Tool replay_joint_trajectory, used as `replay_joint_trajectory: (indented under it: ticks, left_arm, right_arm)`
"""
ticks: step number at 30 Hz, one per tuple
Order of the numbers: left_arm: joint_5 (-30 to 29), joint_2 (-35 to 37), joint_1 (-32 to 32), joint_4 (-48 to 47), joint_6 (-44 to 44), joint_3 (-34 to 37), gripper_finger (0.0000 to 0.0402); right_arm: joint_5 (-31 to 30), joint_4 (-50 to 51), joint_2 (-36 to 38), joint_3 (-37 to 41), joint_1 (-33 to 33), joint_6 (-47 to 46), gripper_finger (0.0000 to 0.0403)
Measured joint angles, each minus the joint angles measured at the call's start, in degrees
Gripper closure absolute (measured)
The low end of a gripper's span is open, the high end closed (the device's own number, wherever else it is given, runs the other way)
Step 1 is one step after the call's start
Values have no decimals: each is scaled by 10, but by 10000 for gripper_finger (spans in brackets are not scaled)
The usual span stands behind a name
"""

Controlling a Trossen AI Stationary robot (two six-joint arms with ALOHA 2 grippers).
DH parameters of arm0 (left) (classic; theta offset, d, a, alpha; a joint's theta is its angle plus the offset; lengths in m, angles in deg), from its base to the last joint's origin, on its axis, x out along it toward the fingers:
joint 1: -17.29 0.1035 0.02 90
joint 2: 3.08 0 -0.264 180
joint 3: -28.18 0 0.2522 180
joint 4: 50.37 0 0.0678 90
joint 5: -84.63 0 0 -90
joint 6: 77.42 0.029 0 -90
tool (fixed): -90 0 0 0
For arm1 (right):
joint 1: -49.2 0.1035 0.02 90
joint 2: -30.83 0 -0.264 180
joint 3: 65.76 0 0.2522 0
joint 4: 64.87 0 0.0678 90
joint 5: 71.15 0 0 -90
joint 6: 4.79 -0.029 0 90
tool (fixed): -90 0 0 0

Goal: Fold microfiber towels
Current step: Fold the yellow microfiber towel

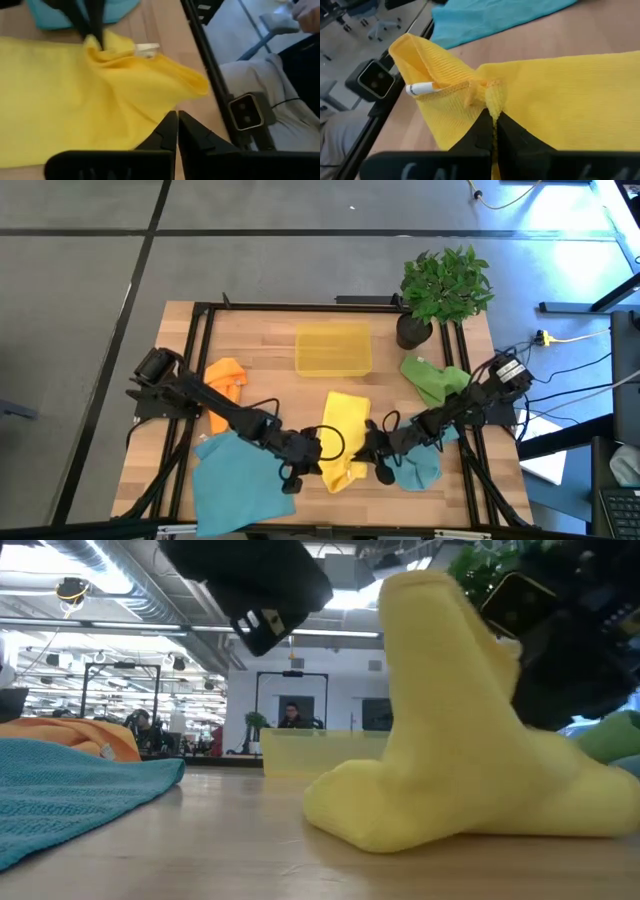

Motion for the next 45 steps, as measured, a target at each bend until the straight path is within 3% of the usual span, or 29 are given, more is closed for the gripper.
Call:
replay_joint_trajectory:
  ticks: [6,18,23,27,32,35,45]
  left_arm:
    - [-43,0,-24,32,-3,27,333]
    - [-207,0,-58,67,-68,92,221]
    - [-224,0,-62,119,-112,124,194]
    - [-206,-1,-58,184,-156,178,186]
    - [-210,-21,-65,426,-165,252,185]
    - [-225,-50,-69,505,-165,268,185]
    - [-224,-157,-67,543,-128,188,185]
  right_arm:
    - [4,0,0,0,-15,-16,397]
    - [4,9,0,0,-54,-55,397]
    - [4,9,0,0,-55,-55,397]
    - [4,10,0,0,-55,-55,397]
    - [4,10,0,0,-55,-54,397]
    - [4,10,0,0,-54,-54,397]
    - [4,10,0,0,-54,-49,397]
